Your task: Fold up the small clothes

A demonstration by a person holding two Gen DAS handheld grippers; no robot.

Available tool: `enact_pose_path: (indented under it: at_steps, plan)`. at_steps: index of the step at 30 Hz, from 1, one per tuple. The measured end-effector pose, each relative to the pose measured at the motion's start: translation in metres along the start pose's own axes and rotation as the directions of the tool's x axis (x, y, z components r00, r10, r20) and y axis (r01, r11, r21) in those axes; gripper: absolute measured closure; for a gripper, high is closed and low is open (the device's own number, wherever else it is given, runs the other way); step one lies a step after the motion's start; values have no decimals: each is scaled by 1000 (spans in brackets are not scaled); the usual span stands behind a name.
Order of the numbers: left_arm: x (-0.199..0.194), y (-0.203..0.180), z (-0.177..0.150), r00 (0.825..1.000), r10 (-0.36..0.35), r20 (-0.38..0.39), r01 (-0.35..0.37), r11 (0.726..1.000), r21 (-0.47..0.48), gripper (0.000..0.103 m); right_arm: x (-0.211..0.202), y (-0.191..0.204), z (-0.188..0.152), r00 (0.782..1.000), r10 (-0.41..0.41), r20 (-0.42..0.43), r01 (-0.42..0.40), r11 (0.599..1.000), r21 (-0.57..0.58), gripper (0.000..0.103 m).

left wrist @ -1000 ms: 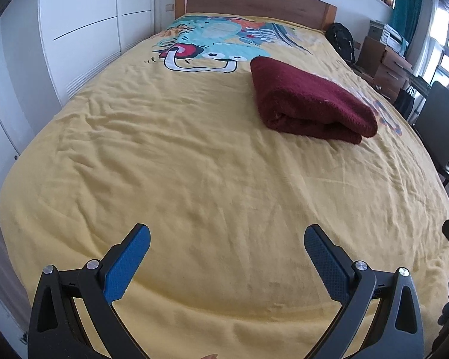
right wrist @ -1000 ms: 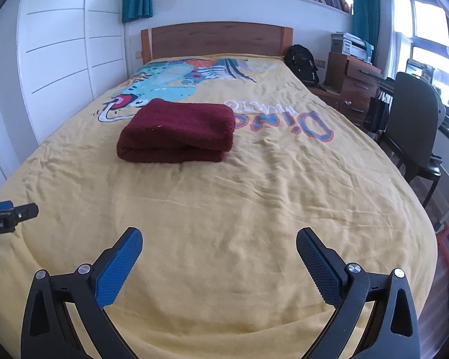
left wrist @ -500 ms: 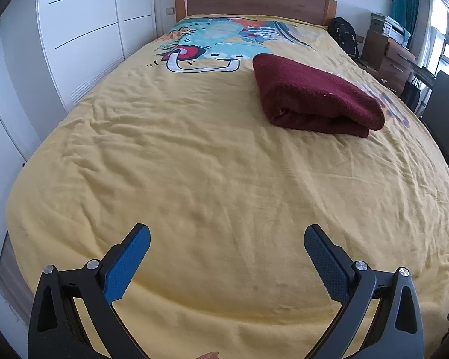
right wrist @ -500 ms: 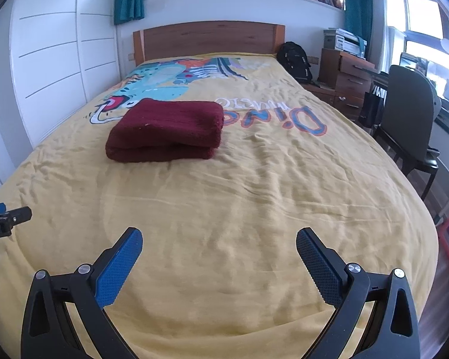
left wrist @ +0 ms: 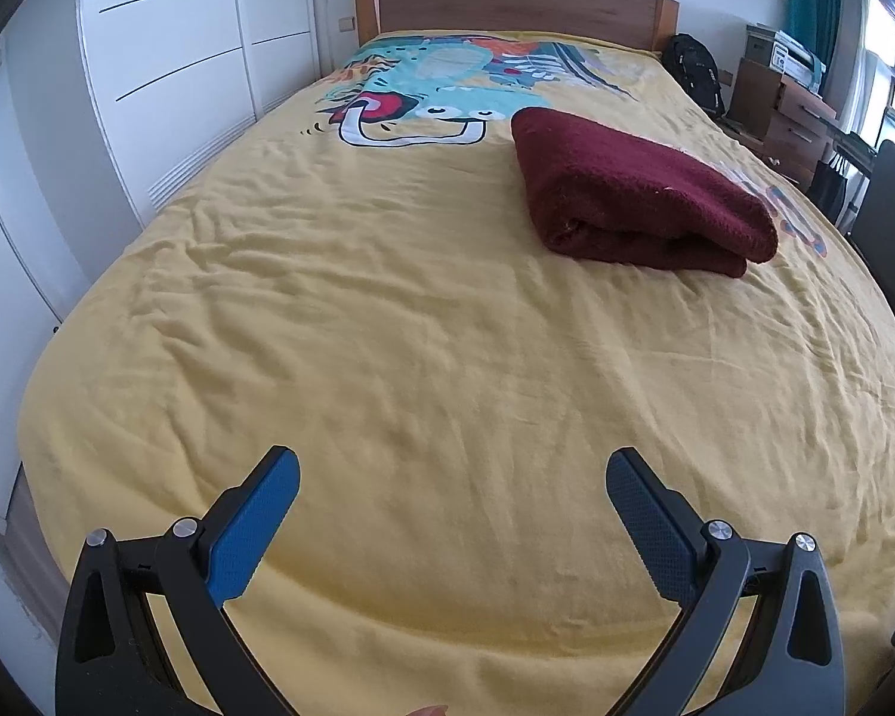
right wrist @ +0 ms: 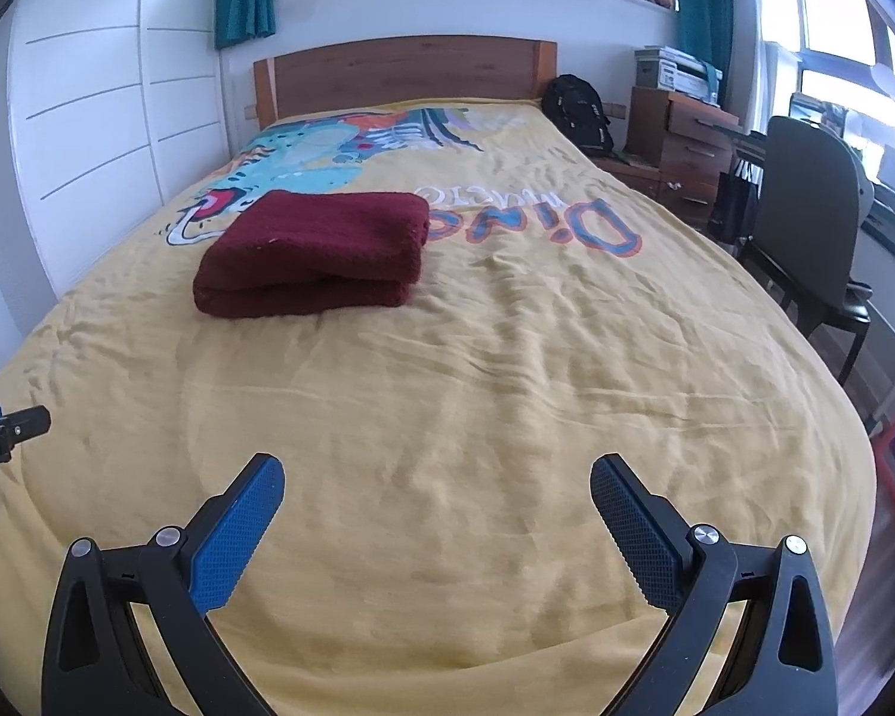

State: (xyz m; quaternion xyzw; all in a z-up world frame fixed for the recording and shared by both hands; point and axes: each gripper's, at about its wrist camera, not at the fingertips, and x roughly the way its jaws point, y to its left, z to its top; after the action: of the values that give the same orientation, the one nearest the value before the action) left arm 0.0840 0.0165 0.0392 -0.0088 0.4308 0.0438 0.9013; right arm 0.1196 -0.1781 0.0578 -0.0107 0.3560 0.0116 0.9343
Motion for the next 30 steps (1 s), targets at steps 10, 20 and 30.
enact_pose_path:
  at_steps: [10, 20, 30]
  plan:
    - [3, -1, 1, 1000, 10, 2, -10, 1000, 5, 1, -1, -3, 0, 1000, -7, 2, 7, 1000, 5, 0]
    - [4, -1, 2, 1000, 10, 4, -10, 1000, 6, 1, 0, -4, 2, 1000, -9, 6, 9, 1000, 6, 0]
    - [4, 0, 5, 1000, 14, 7, -14, 1000, 8, 1, 0, -4, 4, 1000, -9, 9, 8, 1000, 6, 0]
